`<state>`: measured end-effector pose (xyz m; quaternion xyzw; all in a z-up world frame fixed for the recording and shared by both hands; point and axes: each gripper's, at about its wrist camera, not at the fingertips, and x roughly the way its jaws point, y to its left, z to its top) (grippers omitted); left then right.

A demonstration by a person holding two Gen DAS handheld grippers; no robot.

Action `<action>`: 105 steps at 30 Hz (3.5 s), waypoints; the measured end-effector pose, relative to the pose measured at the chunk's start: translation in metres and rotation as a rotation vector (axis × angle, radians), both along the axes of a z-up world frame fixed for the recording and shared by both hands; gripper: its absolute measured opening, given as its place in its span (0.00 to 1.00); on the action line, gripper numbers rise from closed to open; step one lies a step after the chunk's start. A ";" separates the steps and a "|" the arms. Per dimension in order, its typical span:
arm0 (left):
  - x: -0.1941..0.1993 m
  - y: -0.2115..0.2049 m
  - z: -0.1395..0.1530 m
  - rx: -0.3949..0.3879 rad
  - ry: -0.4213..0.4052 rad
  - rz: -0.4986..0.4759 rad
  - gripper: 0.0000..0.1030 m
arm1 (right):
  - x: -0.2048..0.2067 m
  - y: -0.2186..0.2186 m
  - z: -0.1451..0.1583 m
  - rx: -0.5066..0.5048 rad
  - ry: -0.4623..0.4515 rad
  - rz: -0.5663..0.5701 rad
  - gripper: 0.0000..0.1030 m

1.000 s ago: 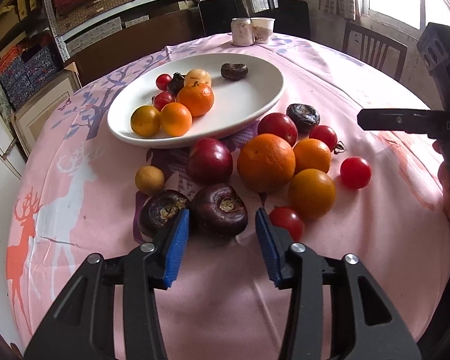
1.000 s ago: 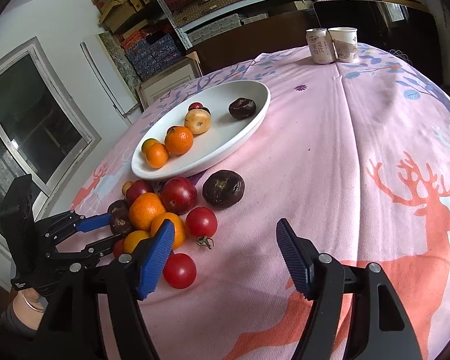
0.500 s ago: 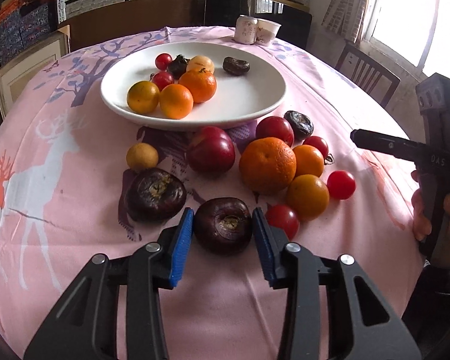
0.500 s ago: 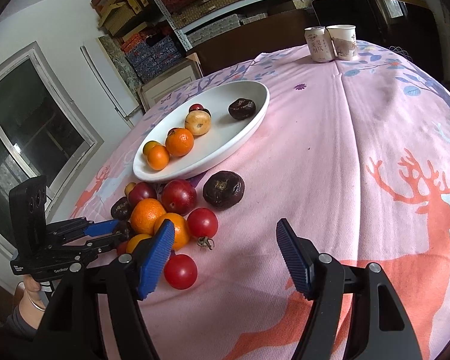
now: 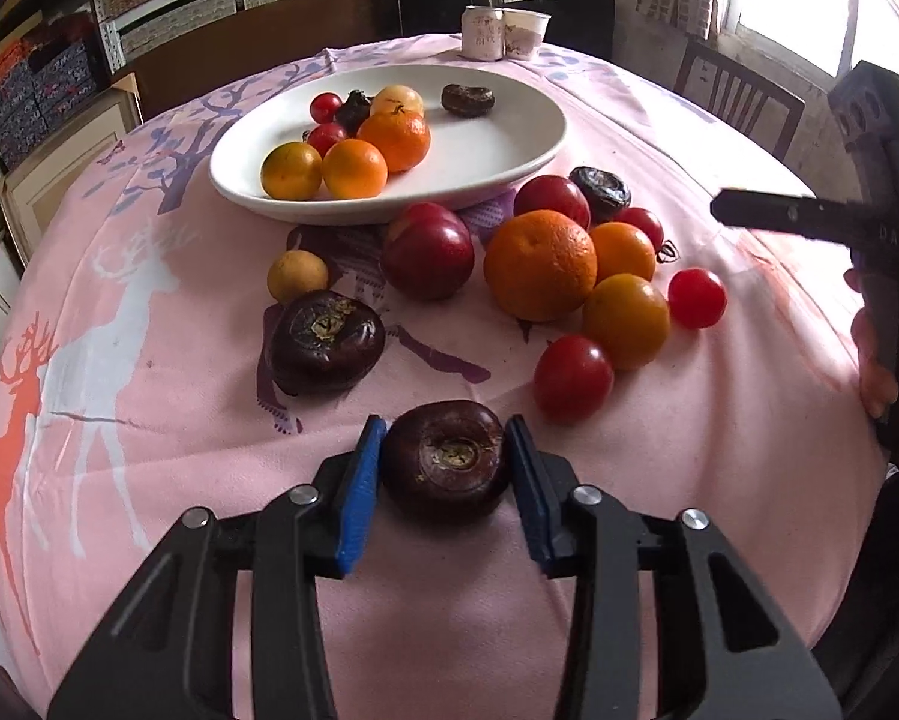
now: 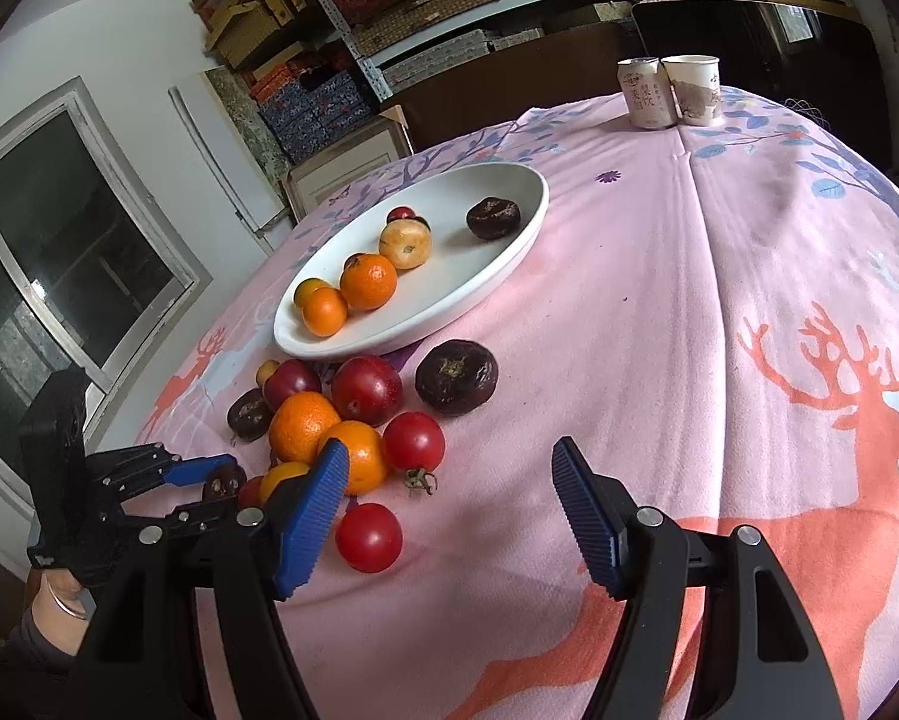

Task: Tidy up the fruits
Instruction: 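Grasp a dark purple fruit with the left tool while the right tool grasps a red tomato, then place both fruits on the white plate and open both tools, then grasp a red tomato with the right tool while the left tool grasps another red tomato, then carry both red tomatoes over the white plate and open both tools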

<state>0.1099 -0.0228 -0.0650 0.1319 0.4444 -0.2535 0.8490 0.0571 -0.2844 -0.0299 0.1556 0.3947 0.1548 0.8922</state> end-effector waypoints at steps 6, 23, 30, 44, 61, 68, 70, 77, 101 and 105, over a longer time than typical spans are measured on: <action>-0.012 0.018 0.023 -0.109 -0.042 0.034 0.38 | -0.016 0.052 -0.001 -0.178 0.003 0.211 0.68; 0.037 0.014 0.072 -0.238 -0.097 0.083 0.39 | 0.039 0.045 0.034 -0.067 0.002 0.153 0.27; 0.096 -0.050 0.064 -0.204 -0.087 0.052 0.63 | 0.120 0.028 0.043 -0.024 0.029 0.046 0.57; 0.008 -0.007 0.045 -0.111 -0.132 -0.030 0.66 | 0.036 -0.008 0.015 0.028 0.001 -0.020 0.57; -0.022 -0.044 0.005 -0.038 -0.031 -0.102 0.27 | 0.020 -0.002 -0.008 0.039 0.049 0.053 0.59; -0.035 -0.019 0.022 -0.096 -0.057 -0.069 0.27 | 0.033 0.027 -0.009 -0.024 0.072 0.092 0.55; -0.037 -0.016 0.023 -0.095 -0.056 -0.060 0.27 | 0.038 0.030 -0.010 -0.020 0.086 0.069 0.54; -0.041 -0.005 0.028 -0.116 -0.062 -0.050 0.27 | 0.036 0.010 -0.016 -0.026 0.124 0.033 0.47; 0.018 -0.002 0.073 -0.200 -0.141 0.029 0.27 | 0.066 0.018 0.047 0.009 0.015 0.105 0.28; 0.076 -0.012 0.082 -0.223 -0.147 0.081 0.27 | 0.108 0.021 0.059 -0.001 0.014 0.085 0.29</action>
